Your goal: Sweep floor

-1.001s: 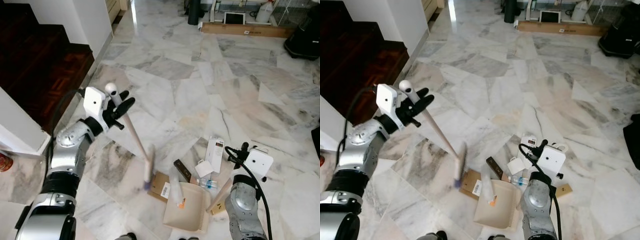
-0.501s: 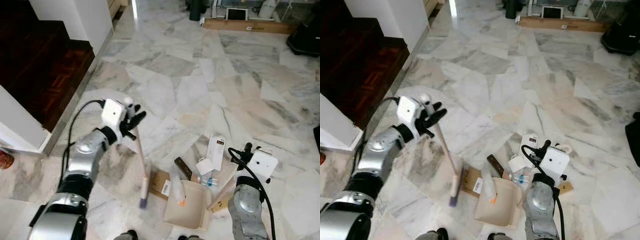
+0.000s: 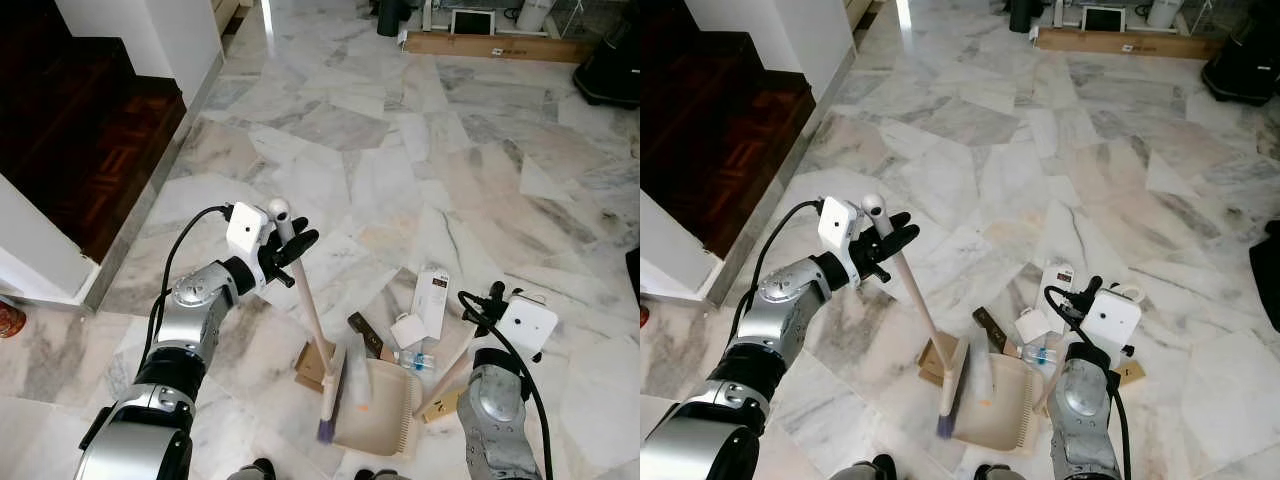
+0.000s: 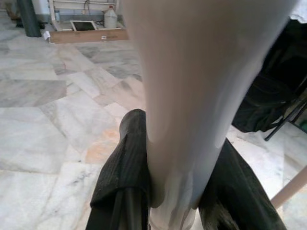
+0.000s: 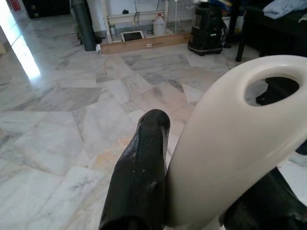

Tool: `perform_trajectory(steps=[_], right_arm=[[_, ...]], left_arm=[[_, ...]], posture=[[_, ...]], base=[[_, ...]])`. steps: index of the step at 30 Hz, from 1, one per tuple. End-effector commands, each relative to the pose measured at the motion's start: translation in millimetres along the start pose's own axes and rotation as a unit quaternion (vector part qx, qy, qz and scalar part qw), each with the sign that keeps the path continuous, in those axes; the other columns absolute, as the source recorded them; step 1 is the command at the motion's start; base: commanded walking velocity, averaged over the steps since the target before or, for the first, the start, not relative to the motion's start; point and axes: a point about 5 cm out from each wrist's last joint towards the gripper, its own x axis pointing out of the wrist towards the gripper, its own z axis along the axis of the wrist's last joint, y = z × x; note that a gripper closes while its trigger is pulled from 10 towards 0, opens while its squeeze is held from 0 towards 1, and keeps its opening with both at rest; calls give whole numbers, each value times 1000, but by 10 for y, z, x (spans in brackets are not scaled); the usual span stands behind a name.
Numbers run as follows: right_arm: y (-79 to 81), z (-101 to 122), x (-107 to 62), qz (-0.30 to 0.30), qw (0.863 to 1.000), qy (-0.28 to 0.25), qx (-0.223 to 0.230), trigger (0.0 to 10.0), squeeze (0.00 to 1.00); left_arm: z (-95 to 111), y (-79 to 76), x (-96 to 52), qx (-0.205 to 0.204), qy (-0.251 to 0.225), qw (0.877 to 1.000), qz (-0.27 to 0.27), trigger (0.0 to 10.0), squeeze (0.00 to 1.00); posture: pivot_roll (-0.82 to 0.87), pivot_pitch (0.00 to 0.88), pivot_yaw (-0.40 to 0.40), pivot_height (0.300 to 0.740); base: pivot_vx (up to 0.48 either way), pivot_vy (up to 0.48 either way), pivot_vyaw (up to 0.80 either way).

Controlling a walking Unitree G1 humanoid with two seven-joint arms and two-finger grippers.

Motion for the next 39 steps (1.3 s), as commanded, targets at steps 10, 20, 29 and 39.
perform_trajectory(steps=[10,20,29,39], right_arm=[[103,-7,115,1,1000,12,20,10000,0],[322,162,263,21,998,-11,63,10000,0],[539,370,404,39,993,-35,108,10000,0],[503,388,422,39,992,-46,110,10000,0]], left_arm=[[214,1,-11,-4,-23,999,-44,10000,0],[225,-59,-69,-5,-6,997,-80,10000,0],[272,-80,-157,0,2,996,-88,10000,0],[455,-13,-238,32,-22,998,-50,10000,0]], posture=[[23,91,67,740],[48,40,84,740],[89,12,83,740],[122,0,58,740]], base=[[0,0,0],[0,0,0],[0,0,0],[0,0,0]])
